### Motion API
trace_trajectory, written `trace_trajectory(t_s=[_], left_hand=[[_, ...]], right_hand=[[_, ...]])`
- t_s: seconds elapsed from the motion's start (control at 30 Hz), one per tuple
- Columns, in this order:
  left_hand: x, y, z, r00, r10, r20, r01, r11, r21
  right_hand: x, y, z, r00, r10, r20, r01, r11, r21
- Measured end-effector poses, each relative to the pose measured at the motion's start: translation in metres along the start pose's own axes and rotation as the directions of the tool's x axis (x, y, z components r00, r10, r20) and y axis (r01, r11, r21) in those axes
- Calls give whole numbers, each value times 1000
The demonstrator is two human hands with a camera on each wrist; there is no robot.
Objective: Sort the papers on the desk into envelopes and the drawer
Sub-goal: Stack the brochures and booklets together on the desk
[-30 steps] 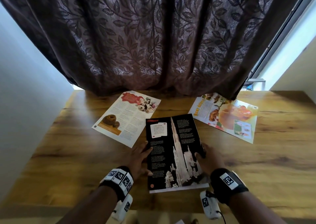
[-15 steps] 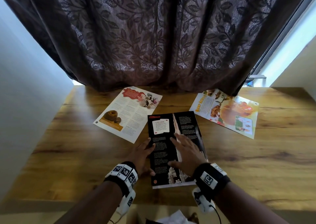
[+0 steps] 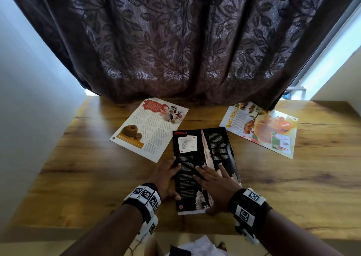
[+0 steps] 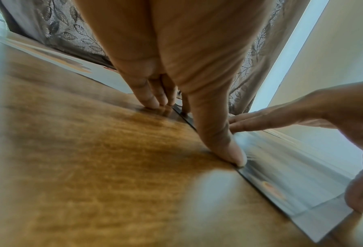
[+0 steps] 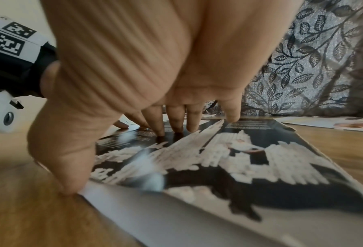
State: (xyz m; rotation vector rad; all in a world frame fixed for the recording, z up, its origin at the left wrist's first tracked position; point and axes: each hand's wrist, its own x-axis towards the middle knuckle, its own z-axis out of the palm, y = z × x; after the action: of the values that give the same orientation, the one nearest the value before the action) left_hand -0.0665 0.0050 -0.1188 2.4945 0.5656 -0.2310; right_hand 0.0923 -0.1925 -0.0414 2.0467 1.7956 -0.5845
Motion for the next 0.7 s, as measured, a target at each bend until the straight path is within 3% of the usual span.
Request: trace_trajectory(t_s=[0.27, 0.7], left_hand=[[-11, 4, -10, 999, 34, -17, -35, 999, -29], [-16, 14, -19, 998, 42, 48, -46, 996, 79]], right_hand=[[-8, -10, -1, 1000, 16, 20, -16, 1000, 15], [-10, -13, -1, 995, -7, 95, 4, 999, 33]])
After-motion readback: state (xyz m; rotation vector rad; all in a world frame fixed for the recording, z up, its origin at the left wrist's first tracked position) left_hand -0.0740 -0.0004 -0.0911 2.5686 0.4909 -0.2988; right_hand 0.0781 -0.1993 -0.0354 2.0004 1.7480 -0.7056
